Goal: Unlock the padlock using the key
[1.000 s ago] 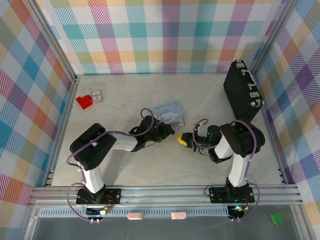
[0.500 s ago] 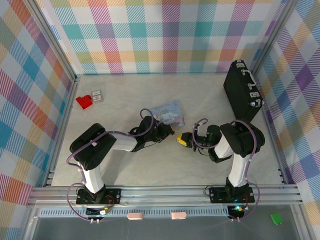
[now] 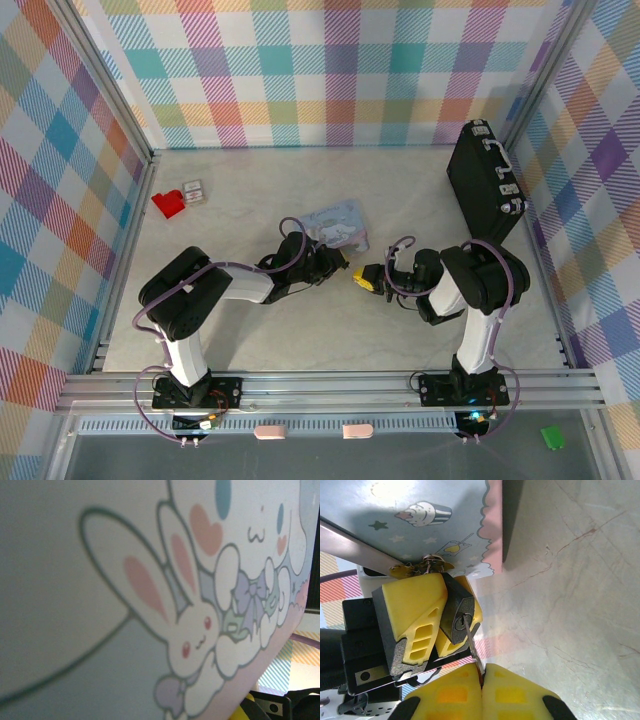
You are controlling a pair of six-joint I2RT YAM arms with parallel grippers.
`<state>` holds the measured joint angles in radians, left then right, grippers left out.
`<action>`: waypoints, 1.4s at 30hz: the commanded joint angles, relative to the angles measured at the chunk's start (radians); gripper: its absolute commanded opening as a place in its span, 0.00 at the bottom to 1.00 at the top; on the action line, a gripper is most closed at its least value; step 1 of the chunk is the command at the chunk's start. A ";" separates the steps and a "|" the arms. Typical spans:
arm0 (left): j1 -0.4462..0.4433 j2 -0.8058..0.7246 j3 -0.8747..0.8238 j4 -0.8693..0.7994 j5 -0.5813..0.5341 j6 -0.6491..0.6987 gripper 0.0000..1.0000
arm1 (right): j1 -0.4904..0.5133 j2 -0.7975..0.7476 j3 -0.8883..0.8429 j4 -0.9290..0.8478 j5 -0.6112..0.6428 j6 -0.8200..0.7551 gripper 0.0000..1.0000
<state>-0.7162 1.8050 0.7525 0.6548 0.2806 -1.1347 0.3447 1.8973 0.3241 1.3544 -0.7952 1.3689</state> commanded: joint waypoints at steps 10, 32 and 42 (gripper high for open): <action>0.007 -0.092 -0.021 0.013 0.076 -0.026 0.00 | -0.009 0.017 0.038 0.052 -0.025 -0.048 0.00; 0.006 -0.106 -0.028 0.049 0.089 -0.045 0.00 | -0.020 0.037 0.053 0.052 -0.025 -0.042 0.00; -0.006 -0.100 -0.012 0.055 0.094 -0.051 0.00 | -0.020 0.030 0.059 0.052 -0.026 -0.038 0.00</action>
<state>-0.7059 1.7462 0.7238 0.6319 0.2970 -1.1603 0.3382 1.9167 0.3565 1.3701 -0.8501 1.3460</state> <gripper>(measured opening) 0.119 0.055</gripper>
